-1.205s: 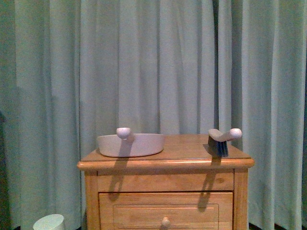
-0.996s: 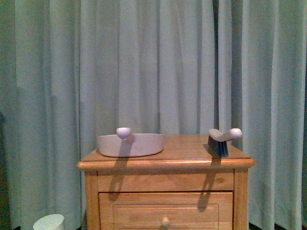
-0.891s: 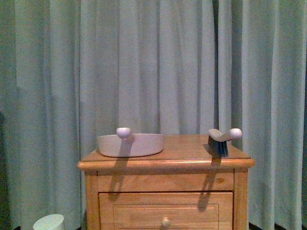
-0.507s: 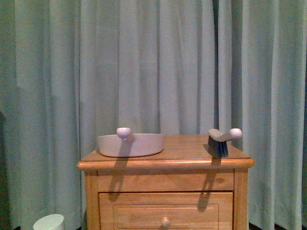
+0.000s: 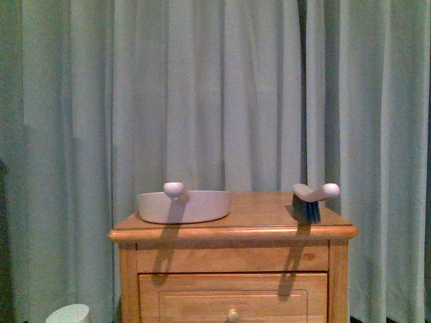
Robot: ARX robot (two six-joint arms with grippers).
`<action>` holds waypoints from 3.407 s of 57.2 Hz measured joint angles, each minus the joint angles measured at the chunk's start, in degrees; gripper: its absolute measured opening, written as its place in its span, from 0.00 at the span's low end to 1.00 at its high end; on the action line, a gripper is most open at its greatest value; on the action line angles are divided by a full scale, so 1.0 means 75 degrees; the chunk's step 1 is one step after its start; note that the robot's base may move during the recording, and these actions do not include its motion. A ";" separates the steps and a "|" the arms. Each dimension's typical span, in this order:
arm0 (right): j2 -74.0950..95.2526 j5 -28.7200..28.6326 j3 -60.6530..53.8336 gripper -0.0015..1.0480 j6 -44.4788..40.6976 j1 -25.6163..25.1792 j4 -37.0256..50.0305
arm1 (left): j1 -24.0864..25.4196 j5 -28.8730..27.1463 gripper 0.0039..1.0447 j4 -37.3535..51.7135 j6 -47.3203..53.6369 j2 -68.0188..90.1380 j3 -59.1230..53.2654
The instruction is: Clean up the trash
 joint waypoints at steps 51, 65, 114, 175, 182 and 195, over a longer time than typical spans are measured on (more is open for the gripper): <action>0.0000 -0.0003 0.0000 0.93 0.0000 0.0000 0.0000 | 0.0000 0.0000 0.93 0.0000 0.0000 0.0000 0.0000; 0.0000 0.0000 0.0000 0.93 0.0000 0.0000 0.0000 | 0.0000 -0.0003 0.93 0.0000 0.0000 0.0000 0.0000; 0.0000 0.0000 0.0000 0.93 0.0000 0.0000 0.0000 | 0.0000 -0.0003 0.93 0.0000 0.0000 0.0000 0.0000; -0.0003 -0.0003 0.0000 0.93 0.0000 0.0000 0.0000 | -0.2987 -0.1632 0.93 -0.2532 -0.0851 1.4131 1.0354; -0.0003 0.0000 0.0000 0.93 0.0000 0.0000 0.0000 | -0.3107 -0.1431 0.93 -0.2780 -0.1116 1.4146 1.0433; -0.0003 -0.0003 0.0000 0.93 0.0000 0.0000 0.0000 | -0.3112 -0.1396 0.93 -0.3016 -0.1451 1.4318 1.0520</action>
